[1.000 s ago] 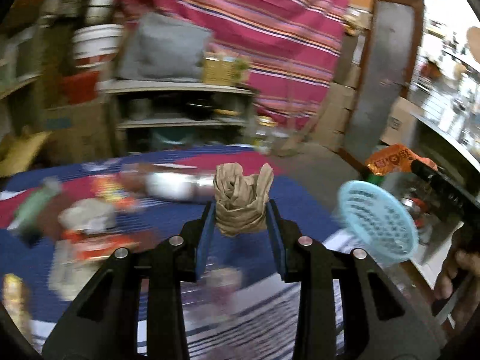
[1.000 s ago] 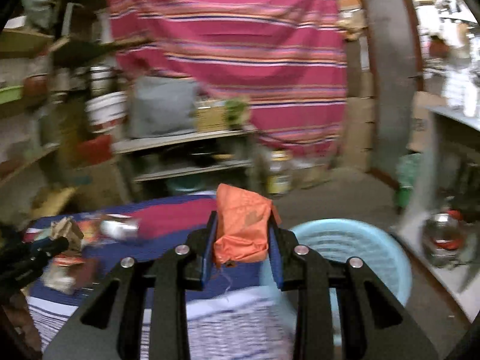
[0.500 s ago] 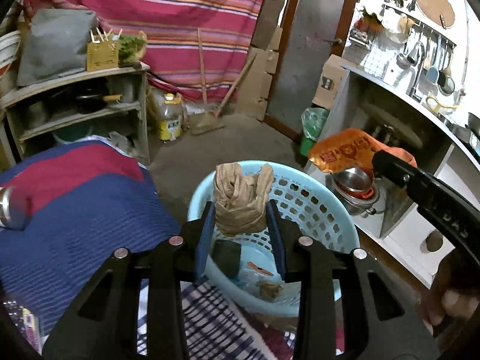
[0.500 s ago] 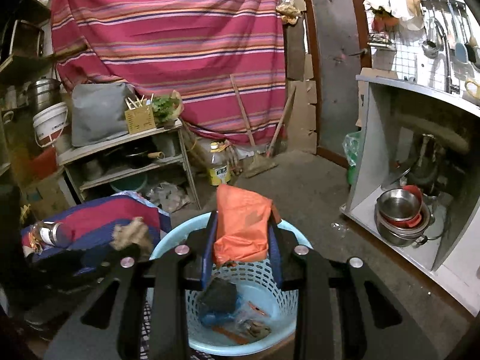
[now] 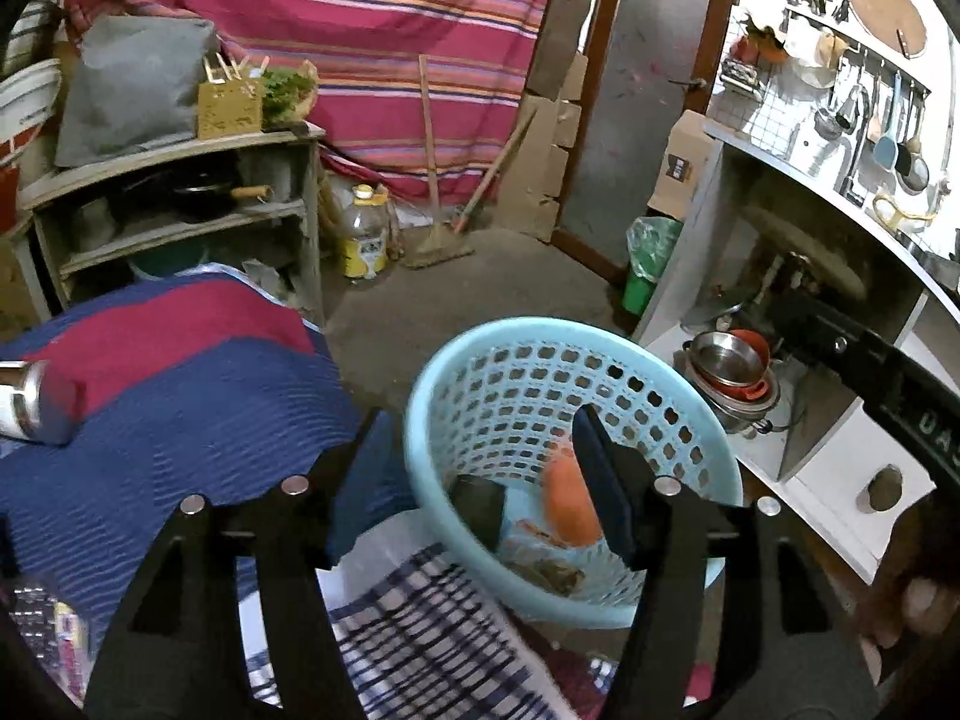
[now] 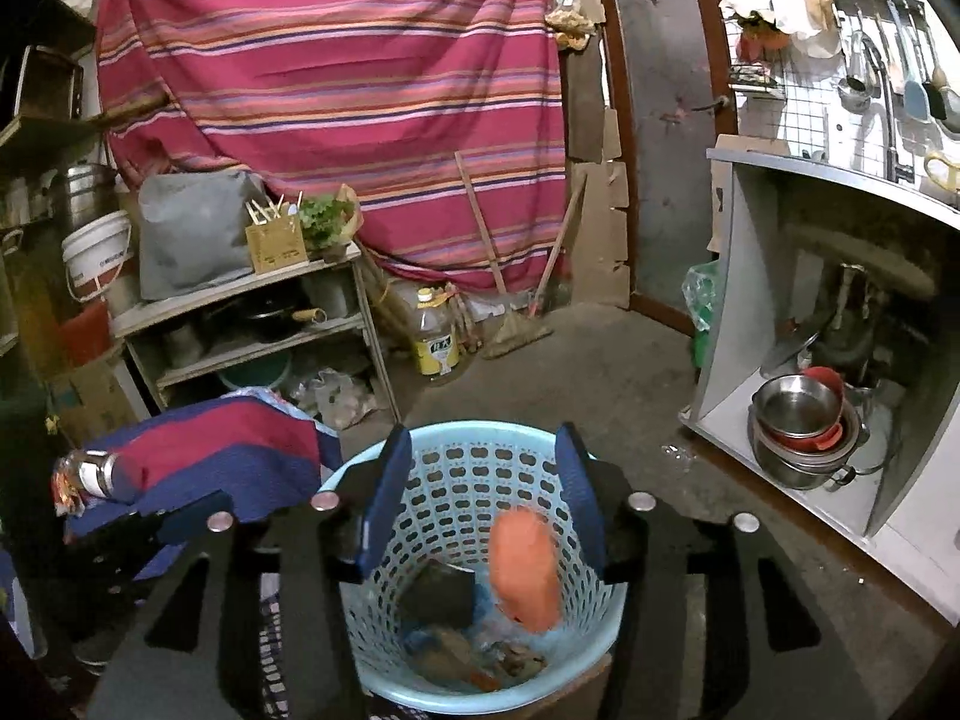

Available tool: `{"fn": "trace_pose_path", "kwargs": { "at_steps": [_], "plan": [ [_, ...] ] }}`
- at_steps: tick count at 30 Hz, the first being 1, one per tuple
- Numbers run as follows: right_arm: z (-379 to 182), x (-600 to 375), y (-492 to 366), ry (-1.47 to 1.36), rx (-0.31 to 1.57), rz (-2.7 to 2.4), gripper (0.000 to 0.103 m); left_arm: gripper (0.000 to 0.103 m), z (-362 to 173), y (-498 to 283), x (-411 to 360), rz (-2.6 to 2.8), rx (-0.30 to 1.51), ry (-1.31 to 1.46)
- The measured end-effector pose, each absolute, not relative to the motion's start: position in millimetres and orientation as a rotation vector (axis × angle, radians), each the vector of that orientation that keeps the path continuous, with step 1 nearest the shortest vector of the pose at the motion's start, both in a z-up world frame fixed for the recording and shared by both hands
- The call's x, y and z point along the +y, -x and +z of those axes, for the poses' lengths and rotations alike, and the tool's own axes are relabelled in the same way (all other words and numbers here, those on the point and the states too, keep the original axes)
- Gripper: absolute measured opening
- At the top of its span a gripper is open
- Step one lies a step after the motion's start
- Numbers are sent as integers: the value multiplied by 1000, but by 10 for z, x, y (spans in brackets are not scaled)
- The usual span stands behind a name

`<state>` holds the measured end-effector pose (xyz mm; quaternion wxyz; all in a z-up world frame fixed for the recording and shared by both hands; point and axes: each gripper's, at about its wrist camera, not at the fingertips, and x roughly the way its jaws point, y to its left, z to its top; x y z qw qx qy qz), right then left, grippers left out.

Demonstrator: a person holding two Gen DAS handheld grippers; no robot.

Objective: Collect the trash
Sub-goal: 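Carry both items over the blue basket and open both tools to drop them, then grasp the printed paper wrapper with the left tool while the right tool grasps the brown sponge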

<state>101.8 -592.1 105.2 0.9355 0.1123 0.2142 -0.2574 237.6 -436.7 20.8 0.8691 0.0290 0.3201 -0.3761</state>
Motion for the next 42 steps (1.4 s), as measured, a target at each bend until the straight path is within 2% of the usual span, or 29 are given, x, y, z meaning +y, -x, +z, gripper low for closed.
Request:
{"fn": "trace_pose_path", "kwargs": {
  "at_steps": [5,11,13,15,19,23,30,34,42],
  "plan": [
    [1131,-5743,-1087,-211,426,-498,50,61,383,-2392,-3784,-705,653,-47],
    [1210,-5161,-1365,-151,432,-388,58,61,592,-2430,-2559,-517,626,-25],
    [1235,-4903,-1470,-145,430,-329,67,62,632,-2414,-2069,-434,617,-21],
    [1239,-4591,-1607,-168,436,-251,69,62,620,-2412,-1576,-353,621,-20],
    [1225,-3760,-1856,-123,445,-139,74,77,498,-2449,-690,-184,617,39],
    [1040,-3048,-2008,-114,457,-39,79,77,236,-2596,-36,-112,693,120],
    [411,-1994,-2417,118,646,83,79,78,59,-2795,289,-130,771,128],
    [219,-1912,-2504,104,709,113,79,82,107,-2772,382,-120,750,153],
    [-48,-1924,-2696,87,810,127,79,84,-122,-2807,204,-154,825,93]
  ]
}}
